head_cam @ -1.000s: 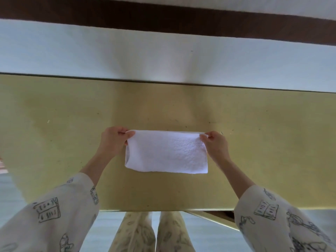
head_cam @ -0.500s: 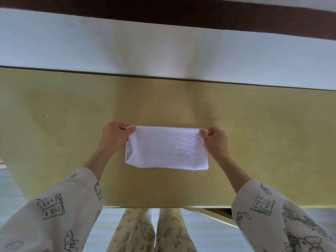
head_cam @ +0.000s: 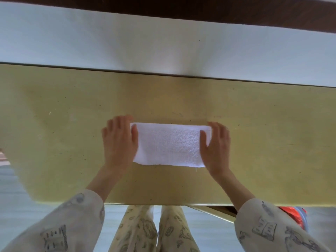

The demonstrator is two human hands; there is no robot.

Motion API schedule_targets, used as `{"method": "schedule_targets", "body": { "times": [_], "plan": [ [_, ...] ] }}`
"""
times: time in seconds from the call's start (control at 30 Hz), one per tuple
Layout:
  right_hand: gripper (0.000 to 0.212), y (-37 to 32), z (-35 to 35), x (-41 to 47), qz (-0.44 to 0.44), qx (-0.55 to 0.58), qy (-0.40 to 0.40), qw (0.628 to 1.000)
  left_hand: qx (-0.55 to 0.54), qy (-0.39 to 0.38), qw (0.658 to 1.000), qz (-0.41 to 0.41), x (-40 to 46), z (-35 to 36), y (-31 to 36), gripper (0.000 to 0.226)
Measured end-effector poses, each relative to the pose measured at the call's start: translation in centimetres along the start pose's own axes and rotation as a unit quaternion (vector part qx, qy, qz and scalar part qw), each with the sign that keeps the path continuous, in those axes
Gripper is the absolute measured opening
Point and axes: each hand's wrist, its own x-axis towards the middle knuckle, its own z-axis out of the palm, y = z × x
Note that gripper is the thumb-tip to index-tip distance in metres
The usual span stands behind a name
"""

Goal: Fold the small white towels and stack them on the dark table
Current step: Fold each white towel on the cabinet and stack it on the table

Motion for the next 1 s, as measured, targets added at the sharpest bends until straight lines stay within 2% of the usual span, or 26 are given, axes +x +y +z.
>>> {"method": "schedule_targets", "body": {
  "times": [0.07, 0.13, 0.23, 0.37, 0.6, 0.77, 0.87, 0.93, 1.0],
  "plan": [
    [0.036, -1.2, 2.0, -1.9, -0.104, -0.013, -0.035, 0.994, -0.018, -0.022, 0.993, 0.116, -2.5, 1.8, 1.9, 0.027],
    [0.039, -2.0, 4.2, -3.3, -0.141, -0.031, -0.077, 0.987, -0.011, -0.058, 0.984, 0.168, -4.2, 4.4, 3.0, 0.032],
    [0.052, -0.6, 5.9, -3.4, -0.143, -0.072, -0.113, 0.981, 0.027, -0.115, 0.977, 0.176, -4.2, 6.9, 2.4, 0.041],
    [0.067, 2.0, 5.6, -2.9, -0.151, -0.125, -0.126, 0.972, 0.068, -0.132, 0.973, 0.176, -3.4, 7.1, 0.3, 0.051],
    [0.073, 1.8, 5.4, -2.7, -0.133, -0.188, -0.165, 0.959, 0.082, -0.118, 0.971, 0.193, -3.1, 6.9, -0.9, 0.058],
    [0.074, 1.3, 5.2, -2.7, -0.116, -0.214, -0.184, 0.952, 0.084, -0.16, 0.966, 0.185, -2.8, 6.5, -0.8, 0.06],
    [0.074, 1.2, 4.9, -2.5, -0.117, -0.203, -0.193, 0.953, -0.041, -0.167, 0.974, 0.149, -2.4, 5.3, -0.8, 0.055],
    [0.073, 1.1, 4.3, -2.7, -0.107, -0.175, -0.185, 0.961, -0.151, -0.114, 0.98, 0.056, -2.7, 3.7, -0.9, 0.048],
    [0.067, 0.4, 3.7, -3.0, -0.116, -0.148, -0.171, 0.967, -0.172, -0.025, 0.983, -0.067, -3.3, 2.3, -1.0, 0.039]
  ]
}}
